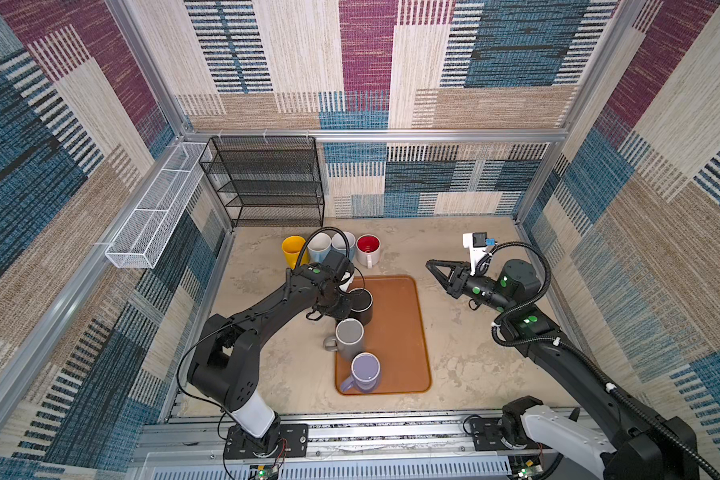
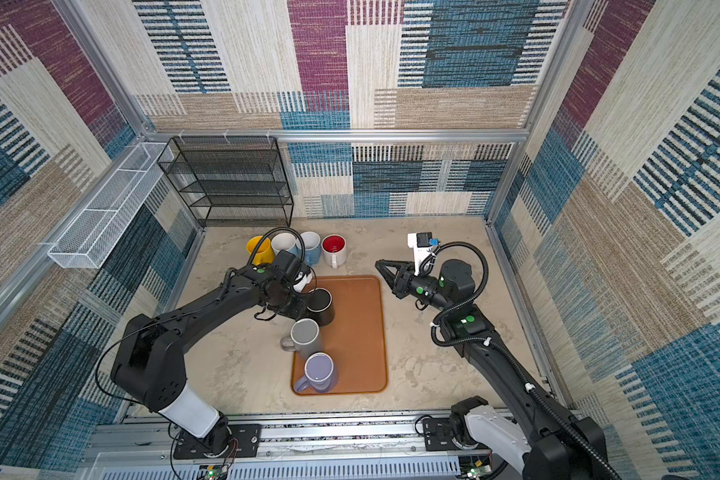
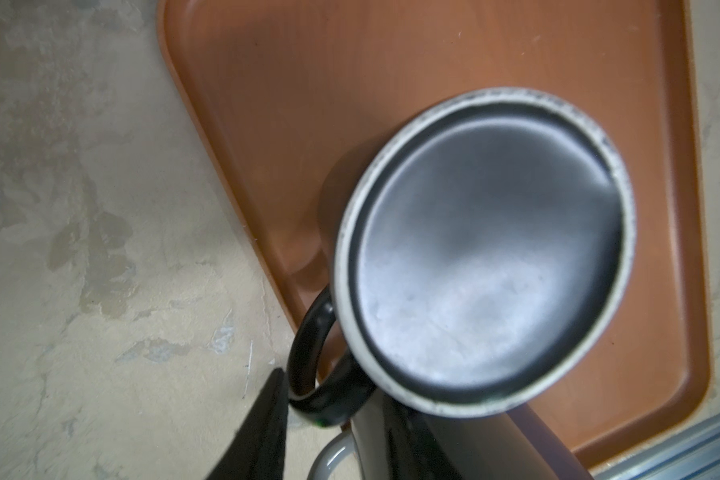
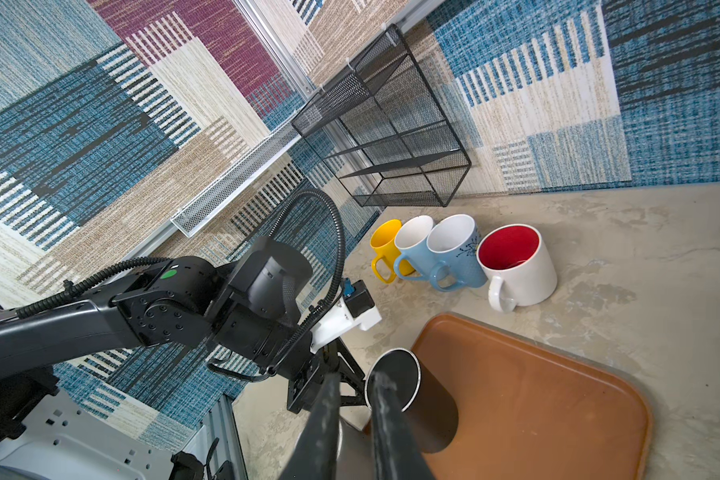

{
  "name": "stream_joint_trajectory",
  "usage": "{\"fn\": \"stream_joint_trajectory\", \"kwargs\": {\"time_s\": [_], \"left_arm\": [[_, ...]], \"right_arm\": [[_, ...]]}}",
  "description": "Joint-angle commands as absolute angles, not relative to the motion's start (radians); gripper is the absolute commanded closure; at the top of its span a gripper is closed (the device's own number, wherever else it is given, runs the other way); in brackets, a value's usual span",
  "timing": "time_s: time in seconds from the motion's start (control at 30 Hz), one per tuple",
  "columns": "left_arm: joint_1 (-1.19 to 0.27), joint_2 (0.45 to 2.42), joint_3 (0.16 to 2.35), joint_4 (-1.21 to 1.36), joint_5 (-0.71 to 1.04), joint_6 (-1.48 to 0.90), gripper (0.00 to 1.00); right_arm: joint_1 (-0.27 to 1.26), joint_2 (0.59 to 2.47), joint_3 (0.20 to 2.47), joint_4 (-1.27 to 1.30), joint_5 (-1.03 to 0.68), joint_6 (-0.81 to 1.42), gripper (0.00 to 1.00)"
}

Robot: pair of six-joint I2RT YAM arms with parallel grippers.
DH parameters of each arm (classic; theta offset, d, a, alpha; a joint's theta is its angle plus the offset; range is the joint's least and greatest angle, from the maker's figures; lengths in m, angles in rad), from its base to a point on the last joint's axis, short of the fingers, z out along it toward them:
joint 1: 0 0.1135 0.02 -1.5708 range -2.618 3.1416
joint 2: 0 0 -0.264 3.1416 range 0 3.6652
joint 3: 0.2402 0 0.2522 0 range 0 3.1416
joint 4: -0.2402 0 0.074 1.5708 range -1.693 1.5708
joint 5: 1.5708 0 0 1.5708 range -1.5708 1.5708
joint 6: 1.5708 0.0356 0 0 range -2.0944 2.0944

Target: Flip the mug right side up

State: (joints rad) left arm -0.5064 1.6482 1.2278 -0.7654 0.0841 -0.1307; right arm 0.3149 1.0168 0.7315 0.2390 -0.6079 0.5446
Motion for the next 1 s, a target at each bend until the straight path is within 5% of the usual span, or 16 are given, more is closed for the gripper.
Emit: {"fn": "stream_joint_trajectory", "kwargs": {"time_s": [0.0,0.97], "left_arm": [[-0.506,1.663,1.246,-0.751,0.074,-0.091,0.64],[-0.541,1.763,1.338,-0.735,0.189,-0.014,0.67]], "right_arm": [[0.315,1.017,0.74,0.253,-0.62,0.54,0.81],[0.315,1.005,0.719,0.258,-0.611,0.54,0.82]]}}
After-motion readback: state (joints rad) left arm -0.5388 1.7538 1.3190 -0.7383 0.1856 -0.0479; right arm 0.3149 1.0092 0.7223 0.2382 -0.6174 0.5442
